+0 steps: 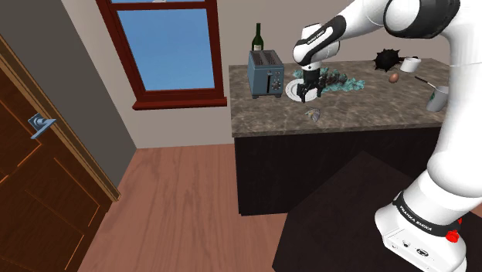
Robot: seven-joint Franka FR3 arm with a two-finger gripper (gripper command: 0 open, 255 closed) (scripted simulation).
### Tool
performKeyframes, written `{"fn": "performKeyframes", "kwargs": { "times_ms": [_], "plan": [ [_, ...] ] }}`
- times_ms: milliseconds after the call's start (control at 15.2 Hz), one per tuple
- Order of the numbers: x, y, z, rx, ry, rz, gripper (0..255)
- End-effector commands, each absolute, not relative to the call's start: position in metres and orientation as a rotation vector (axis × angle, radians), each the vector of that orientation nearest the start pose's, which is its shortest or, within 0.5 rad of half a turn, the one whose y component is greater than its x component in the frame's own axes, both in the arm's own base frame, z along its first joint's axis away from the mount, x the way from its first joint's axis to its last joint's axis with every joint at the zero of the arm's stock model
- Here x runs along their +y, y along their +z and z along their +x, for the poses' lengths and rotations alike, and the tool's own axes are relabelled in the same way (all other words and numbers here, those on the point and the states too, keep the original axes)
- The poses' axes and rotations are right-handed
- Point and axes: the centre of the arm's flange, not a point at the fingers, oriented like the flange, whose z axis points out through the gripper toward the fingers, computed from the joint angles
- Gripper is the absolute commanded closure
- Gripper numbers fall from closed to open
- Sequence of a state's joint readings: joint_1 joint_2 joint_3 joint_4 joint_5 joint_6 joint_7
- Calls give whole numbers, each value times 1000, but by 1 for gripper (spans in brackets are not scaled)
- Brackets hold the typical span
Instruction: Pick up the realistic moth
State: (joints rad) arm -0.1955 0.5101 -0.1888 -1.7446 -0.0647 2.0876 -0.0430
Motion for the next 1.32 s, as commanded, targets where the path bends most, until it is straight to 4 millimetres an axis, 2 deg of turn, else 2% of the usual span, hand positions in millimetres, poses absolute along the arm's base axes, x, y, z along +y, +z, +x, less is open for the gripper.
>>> {"fn": "performKeyframes", "kwargs": {
  "times_ms": [0, 132, 594, 726, 792, 1254],
  "plan": [
    [-252, 257, 615, 491, 330, -3204, 0],
    [-267, 241, 625, 513, 352, -3204, 0],
    [-267, 204, 625, 513, 352, -3204, 0],
    [-267, 201, 625, 513, 352, -3204, 0],
    [-267, 201, 625, 513, 352, -3204, 255],
    [-267, 201, 624, 513, 352, -3204, 255]
  ]
}}
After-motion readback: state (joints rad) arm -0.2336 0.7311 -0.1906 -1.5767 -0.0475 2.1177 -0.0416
